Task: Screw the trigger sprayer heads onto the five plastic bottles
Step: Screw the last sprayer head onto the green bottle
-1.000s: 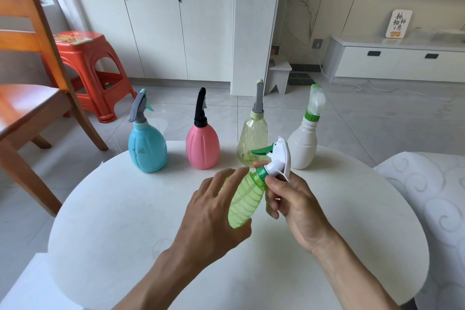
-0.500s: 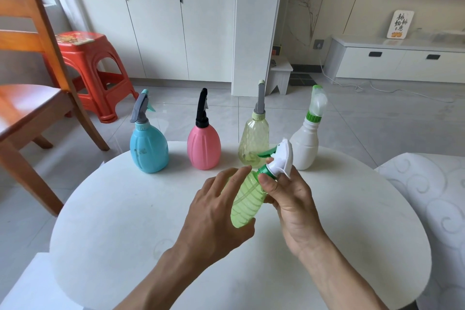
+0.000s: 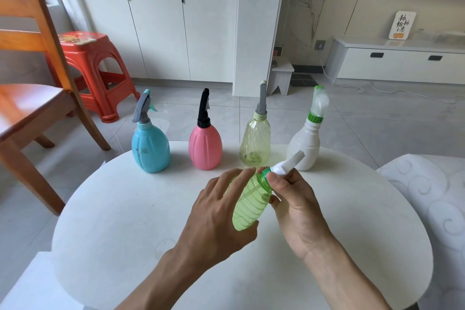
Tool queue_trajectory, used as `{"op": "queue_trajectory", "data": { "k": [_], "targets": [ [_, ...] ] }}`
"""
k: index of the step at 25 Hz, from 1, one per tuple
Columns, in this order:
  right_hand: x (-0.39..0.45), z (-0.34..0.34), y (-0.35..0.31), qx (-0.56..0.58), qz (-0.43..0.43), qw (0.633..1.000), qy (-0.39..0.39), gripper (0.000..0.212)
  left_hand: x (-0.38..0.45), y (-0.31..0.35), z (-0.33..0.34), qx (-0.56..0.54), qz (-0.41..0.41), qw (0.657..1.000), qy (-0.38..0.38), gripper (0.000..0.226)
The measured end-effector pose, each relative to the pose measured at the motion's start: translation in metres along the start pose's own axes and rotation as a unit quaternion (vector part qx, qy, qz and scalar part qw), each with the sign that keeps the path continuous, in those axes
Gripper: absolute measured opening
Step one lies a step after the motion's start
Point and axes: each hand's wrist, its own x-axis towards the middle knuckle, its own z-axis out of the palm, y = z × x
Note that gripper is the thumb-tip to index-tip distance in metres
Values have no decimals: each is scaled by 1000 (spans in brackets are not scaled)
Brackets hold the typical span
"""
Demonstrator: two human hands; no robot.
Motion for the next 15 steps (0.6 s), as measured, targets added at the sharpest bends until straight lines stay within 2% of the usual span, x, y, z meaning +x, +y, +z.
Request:
{"op": "queue_trajectory", "data": {
  "k": [3,6,8,11,15],
  "targets": [
    [-1,4,2,21,11,999,27,40,0,1,2,-6,0,1000,7,91],
    [-1,6,2,13,16,999,30,38,0,0,3,18,-4,1000,11,90],
    [-1,6,1,-12,15,999,37,37,0,0,5,32,-5,999,4,89],
    [0,4,2,-81,2,994,72,49,-2,0,8,53,8,998,-15,86],
    [1,-3,-3,-99,14,995,27,33,0,-1,6,53,1,999,-5,89]
  ]
}}
